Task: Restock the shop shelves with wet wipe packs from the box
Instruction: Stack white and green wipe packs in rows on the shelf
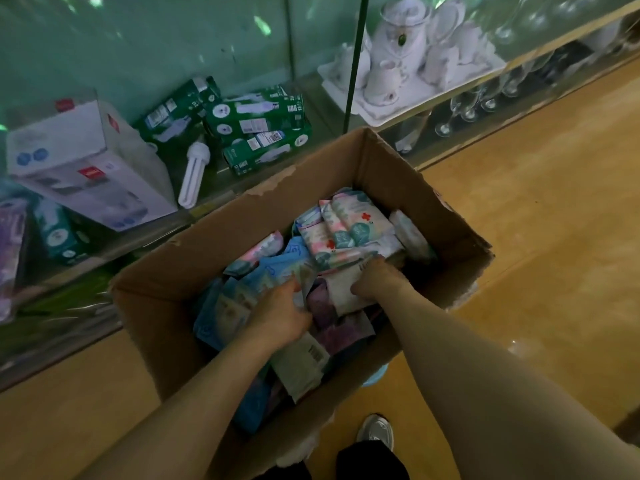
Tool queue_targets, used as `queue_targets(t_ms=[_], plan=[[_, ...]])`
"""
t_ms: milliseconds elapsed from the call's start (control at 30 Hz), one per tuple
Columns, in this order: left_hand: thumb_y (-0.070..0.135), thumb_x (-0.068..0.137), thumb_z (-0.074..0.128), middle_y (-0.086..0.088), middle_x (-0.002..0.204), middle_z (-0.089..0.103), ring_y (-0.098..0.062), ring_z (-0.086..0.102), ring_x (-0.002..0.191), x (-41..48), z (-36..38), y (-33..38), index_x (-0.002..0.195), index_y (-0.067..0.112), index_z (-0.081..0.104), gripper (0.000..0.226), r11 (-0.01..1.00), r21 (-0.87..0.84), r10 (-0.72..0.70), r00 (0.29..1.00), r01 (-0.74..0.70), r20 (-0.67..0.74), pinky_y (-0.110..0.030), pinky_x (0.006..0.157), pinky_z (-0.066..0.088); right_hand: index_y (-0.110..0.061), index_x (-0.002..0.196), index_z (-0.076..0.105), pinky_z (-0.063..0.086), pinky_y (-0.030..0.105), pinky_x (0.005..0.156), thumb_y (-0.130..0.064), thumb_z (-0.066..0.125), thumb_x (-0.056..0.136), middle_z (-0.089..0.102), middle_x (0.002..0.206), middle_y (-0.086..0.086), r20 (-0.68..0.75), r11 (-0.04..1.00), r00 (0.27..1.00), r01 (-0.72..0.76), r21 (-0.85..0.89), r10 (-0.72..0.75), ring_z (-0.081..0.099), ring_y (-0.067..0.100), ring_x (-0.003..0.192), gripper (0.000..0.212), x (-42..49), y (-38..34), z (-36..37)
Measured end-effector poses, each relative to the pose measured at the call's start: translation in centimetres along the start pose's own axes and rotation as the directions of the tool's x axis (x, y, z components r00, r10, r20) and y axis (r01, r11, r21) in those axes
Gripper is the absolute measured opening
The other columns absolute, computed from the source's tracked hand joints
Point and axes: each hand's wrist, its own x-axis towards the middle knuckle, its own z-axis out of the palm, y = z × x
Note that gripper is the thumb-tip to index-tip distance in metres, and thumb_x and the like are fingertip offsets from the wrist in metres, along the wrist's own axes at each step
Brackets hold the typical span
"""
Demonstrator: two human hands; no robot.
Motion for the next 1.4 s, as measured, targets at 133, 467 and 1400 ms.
queue_targets(t_ms=[133, 467, 1400], plan=[[0.022, 0.086, 0.06, -0.008, 0.115, 0.059, -0.024, 0.058, 0.1, 0.4, 0.5, 0.3, 0.13, 0.018, 0.047, 0.046, 0.999, -0.001, 0.05, 0.999, -0.05, -0.014, -0.031, 0.08, 0.049, -0.005, 0.139, 0.022, 0.046, 0.039, 0.089, -0.025, 0.053, 0.094, 0.046, 0.133, 0.018, -0.08, 0.998, 0.997, 0.009, -0.056, -0.014, 0.05, 0.034, 0.12, 0.058, -0.2, 0.1, 0.1], [0.033, 0.087, 0.065, -0.005, 0.145, 0.036, -0.028, 0.037, 0.132, 1.0, 1.5, 2.1, 0.151, 0.03, 0.014, 0.082, 0.951, 0.202, 0.263, 0.956, -0.234, -0.132, -0.047, 0.1, 0.042, -0.006, 0.105, 0.062, 0.054, 0.023, 0.052, -0.026, 0.064, 0.089, 0.068, 0.091, 0.012, 0.29, 0.757, 0.905, 0.052, 0.651, -0.311, 0.066, 0.017, 0.07, 0.025, -4.3, -1.0, -4.2], [0.017, 0.095, 0.051, -0.011, 0.126, 0.059, -0.03, 0.056, 0.112, -5.3, -2.6, 9.9, 0.132, 0.012, 0.052, 0.038, 0.926, -0.351, 0.07, 0.978, -0.137, -0.197, -0.032, 0.088, 0.045, -0.009, 0.095, 0.052, 0.046, 0.037, 0.068, -0.031, 0.053, 0.092, 0.057, 0.087, 0.007, -0.442, 0.88, 0.892, 0.285, 0.381, -0.097, 0.059, 0.031, 0.086, 0.023, -11.7, 4.6, -7.7]])
